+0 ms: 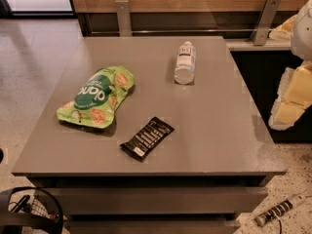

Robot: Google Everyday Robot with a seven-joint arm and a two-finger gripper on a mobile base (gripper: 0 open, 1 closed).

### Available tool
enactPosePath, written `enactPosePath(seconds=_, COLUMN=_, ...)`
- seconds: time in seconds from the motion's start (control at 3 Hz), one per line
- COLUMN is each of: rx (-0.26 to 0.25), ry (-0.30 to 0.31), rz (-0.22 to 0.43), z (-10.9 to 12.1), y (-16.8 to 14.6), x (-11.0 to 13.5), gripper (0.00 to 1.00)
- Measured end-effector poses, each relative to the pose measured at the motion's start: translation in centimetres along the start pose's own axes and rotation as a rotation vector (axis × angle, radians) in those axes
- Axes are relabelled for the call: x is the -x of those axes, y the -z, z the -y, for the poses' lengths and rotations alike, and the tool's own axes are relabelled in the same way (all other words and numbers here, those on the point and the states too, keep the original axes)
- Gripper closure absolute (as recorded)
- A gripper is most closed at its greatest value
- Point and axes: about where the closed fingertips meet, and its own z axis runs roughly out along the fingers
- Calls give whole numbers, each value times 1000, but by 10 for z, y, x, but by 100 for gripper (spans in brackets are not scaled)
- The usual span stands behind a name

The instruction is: Place blue plastic bottle upright

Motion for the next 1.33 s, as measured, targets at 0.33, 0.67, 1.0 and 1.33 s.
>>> enactPosePath(seconds=0.33, rx=0, ry=0, rz=0, z=0, y=0, x=0, gripper=0)
enactPosePath(seconds=0.67, rx=-17, ry=-41, rz=5, z=13, y=1, x=-2, gripper=0)
enactPosePath(seconds=1.0, rx=-58, ry=-132, rz=44, z=47, y=-2, x=-2, gripper=0)
enactPosePath(seconds=1.33, rx=-87, ry=-270, rz=69, z=91, y=-14, x=7, gripper=0)
